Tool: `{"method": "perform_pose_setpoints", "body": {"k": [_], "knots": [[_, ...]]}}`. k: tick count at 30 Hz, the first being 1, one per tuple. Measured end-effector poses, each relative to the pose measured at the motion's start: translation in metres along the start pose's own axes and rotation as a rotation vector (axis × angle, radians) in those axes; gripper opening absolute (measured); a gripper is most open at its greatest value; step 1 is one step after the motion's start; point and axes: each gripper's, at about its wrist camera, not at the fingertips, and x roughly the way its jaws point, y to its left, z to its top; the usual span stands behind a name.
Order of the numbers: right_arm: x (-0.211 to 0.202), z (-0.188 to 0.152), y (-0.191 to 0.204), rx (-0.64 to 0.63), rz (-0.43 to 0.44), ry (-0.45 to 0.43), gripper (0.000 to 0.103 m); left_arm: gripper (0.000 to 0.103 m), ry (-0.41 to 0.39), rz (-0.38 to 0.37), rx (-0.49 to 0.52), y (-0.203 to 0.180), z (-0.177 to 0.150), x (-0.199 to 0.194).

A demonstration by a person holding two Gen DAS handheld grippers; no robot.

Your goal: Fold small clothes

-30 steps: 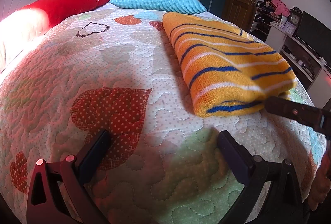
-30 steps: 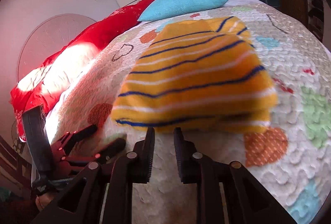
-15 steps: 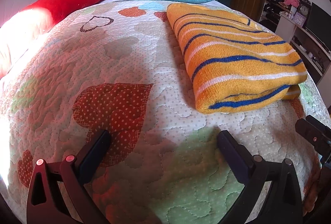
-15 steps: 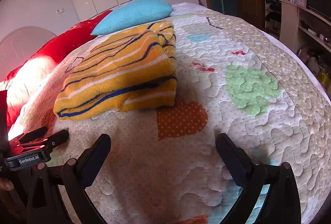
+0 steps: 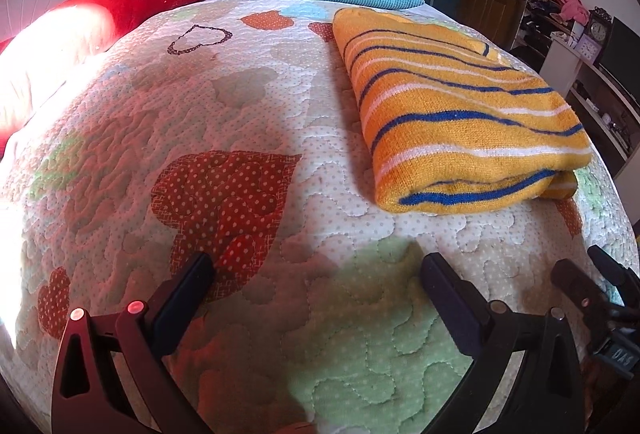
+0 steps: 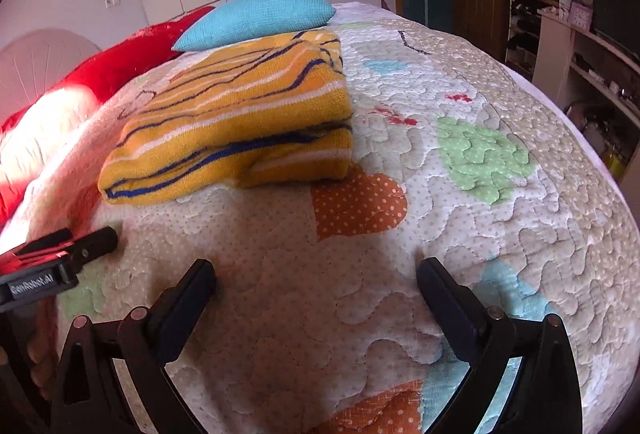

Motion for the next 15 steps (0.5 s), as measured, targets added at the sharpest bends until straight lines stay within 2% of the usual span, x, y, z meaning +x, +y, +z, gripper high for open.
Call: {"method": "perform_pose_setpoints", "body": {"k": [1, 5, 11, 15], "knots": [[-0.004, -0.002, 0.003, -0.012, -0.014, -0.001, 0.103, 0.103, 0.006, -0.012, -0.010, 0.000, -0.002, -0.005], [-0.031, -0.009, -0.004, 0.068, 0.049, -0.046, 0.103, 0.103, -0.017, -0.048, -0.030, -0.004, -0.007, -0.031], [-0.053, -0.005, -0.021, 0.115, -0.006, -0.079, 0.103, 0.103, -0.089, -0.047, -0.012, -0.018, -0.007, -0.063], [-0.052, -0.002, -0.025, 0.119, -0.036, -0.072, 0.103, 0.103, -0.065, -0.082, -0.002, -0.027, -0.009, -0.065]]}}
